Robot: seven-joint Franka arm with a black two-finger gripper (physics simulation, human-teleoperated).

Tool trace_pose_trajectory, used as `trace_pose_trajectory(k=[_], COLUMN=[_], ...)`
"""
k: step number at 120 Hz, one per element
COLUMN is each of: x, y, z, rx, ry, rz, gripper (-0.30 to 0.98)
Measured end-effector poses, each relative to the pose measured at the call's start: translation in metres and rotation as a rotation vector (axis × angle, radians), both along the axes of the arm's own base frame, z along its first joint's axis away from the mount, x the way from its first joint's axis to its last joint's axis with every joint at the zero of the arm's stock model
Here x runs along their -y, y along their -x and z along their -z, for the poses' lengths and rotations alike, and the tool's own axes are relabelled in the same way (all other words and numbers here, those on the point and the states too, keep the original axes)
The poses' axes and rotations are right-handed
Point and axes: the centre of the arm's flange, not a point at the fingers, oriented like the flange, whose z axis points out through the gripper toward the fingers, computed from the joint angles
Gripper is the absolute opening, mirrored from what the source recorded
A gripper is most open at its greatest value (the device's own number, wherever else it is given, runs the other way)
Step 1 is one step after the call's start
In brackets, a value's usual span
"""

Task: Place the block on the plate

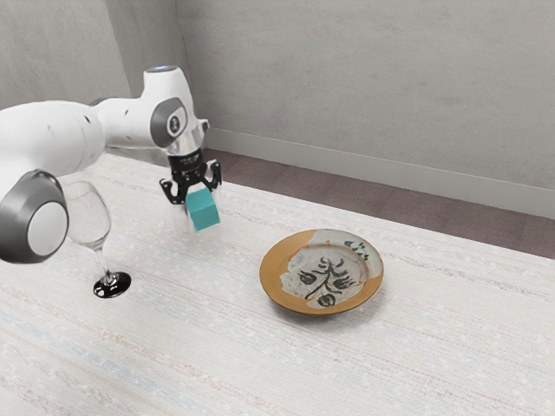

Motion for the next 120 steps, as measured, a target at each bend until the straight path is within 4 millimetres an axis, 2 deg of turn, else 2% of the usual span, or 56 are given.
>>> trace_pose_trajectory(k=[12, 20, 28, 39, 47, 65, 86, 108, 120], x=[0.009, 0.023, 0.047, 0.095, 0.120, 0.155, 0.225, 0.259, 0.274], y=[0.014, 0.021, 0.024, 0.021, 0.018, 0.000, -0.006, -0.011, -0.009], z=[-0.025, -0.039, -0.046, -0.049, -0.047, -0.031, -0.021, -0.007, 0.009], rx=[0.009, 0.014, 0.018, 0.028, 0.033, 0.054, 0.081, 0.103, 0.094], ry=[0.011, 0.024, 0.032, 0.036, 0.037, 0.034, 0.051, 0.079, 0.097], rz=[0.008, 0.025, 0.057, 0.123, 0.157, 0.202, 0.282, 0.312, 0.318], gripper=[0.38, 0.39, 0.41, 0.41, 0.41, 0.38, 0.37, 0.32, 0.30])
